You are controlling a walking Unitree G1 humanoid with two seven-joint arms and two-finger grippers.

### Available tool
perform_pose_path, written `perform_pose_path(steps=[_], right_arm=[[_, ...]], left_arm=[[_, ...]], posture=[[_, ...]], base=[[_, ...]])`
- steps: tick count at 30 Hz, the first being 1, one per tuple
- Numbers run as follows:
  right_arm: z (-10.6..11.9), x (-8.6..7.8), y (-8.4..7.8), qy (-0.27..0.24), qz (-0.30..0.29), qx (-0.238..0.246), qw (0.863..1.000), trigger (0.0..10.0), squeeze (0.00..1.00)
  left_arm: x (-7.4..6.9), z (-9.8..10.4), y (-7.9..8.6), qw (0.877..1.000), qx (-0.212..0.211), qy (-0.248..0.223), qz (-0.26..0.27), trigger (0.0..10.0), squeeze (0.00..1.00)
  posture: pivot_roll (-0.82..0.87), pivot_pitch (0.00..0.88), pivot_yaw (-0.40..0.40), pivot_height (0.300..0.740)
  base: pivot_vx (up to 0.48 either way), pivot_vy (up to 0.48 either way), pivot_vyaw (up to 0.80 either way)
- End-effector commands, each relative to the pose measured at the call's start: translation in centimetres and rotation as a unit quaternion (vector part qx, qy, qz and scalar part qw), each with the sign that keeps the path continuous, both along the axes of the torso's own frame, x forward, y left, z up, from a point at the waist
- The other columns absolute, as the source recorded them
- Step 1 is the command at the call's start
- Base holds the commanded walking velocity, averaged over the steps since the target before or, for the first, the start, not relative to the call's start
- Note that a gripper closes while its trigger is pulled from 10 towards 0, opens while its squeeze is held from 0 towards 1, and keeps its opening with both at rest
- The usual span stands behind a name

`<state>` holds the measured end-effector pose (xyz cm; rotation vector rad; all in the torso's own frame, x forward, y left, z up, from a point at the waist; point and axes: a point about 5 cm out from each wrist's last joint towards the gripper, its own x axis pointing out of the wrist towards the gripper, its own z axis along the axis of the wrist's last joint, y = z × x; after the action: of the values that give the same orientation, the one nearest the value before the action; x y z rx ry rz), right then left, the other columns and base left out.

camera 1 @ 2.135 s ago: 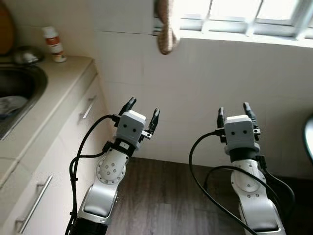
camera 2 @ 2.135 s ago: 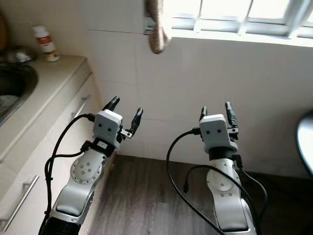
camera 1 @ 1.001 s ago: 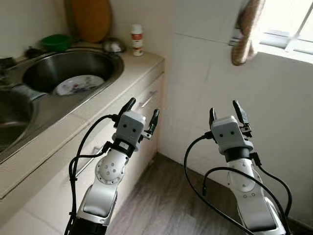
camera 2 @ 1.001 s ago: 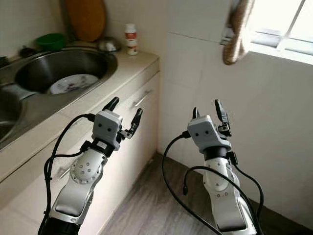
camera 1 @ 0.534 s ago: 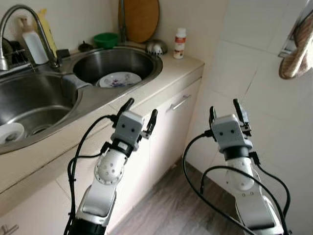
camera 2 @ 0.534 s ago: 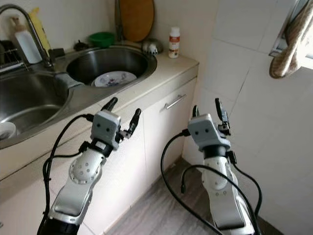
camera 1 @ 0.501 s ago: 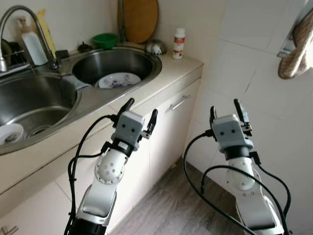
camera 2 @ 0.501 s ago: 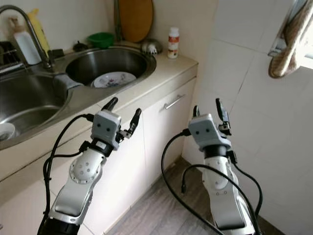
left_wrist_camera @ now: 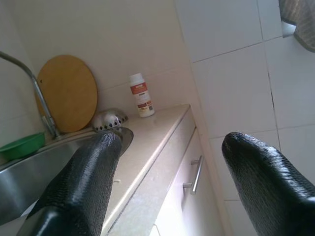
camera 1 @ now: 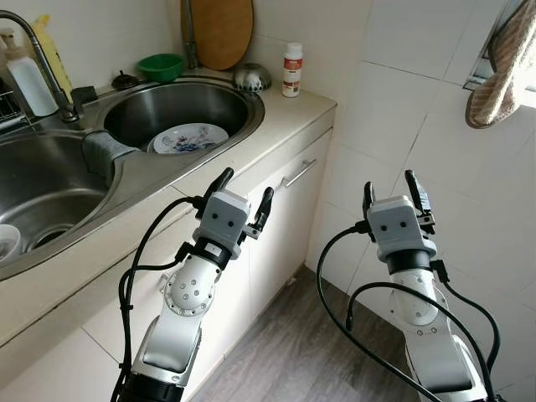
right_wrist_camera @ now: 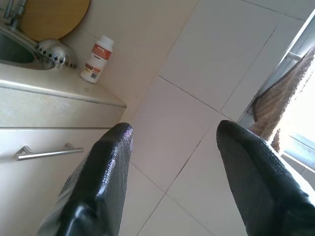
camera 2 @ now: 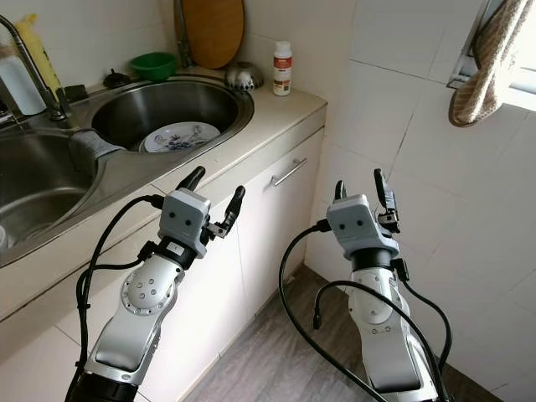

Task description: Kitchen organization

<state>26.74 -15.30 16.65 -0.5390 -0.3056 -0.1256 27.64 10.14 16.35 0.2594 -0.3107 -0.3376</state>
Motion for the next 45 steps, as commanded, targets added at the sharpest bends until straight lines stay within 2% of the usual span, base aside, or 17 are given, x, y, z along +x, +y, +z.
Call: perform_pose_path(steps=[1, 4, 28, 39, 45], right_arm=[[0.06, 0.11, -0.1, -0.002, -0.004, -0.002, 1.0, 10.0, 0.0], [0.02, 0.14, 0.16, -0.002, -0.002, -0.025, 1.0, 10.0, 0.0], [0.07, 0.2, 0.41, -0.002, 0.0, -0.032, 0.999, 10.0, 0.0], [0.18, 0.21, 0.17, -0.005, -0.001, -0.007, 1.0, 10.0, 0.0], [0.1, 0.23, 0.03, -0.002, -0.002, 0.009, 1.0, 10.0, 0.0]], left_arm=[[-0.1, 0.25, -0.12, 1.0, 0.002, -0.005, -0.003, 10.0, 0.0], [-0.11, 0.22, -0.13, 1.0, 0.003, -0.005, -0.003, 10.0, 0.0], [0.0, 0.23, 0.21, 1.0, 0.009, -0.005, 0.005, 10.0, 0.0], [0.05, 0.26, 0.2, 1.0, 0.01, -0.006, 0.006, 10.0, 0.0], [0.03, 0.28, 0.21, 1.0, 0.008, -0.006, 0.006, 10.0, 0.0]], posture=[[0.07, 0.0, -0.052, 0.74], [0.07, 0.0, -0.053, 0.74], [0.07, 0.0, -0.054, 0.74], [0.07, 0.0, -0.054, 0.74], [0.07, 0.0, -0.054, 0.74]], base=[[0.0, 0.0, 0.55], [0.0, 0.0, 0.8], [0.0, 0.0, 0.8], [0.0, 0.0, 0.76], [0.0, 0.0, 0.0]])
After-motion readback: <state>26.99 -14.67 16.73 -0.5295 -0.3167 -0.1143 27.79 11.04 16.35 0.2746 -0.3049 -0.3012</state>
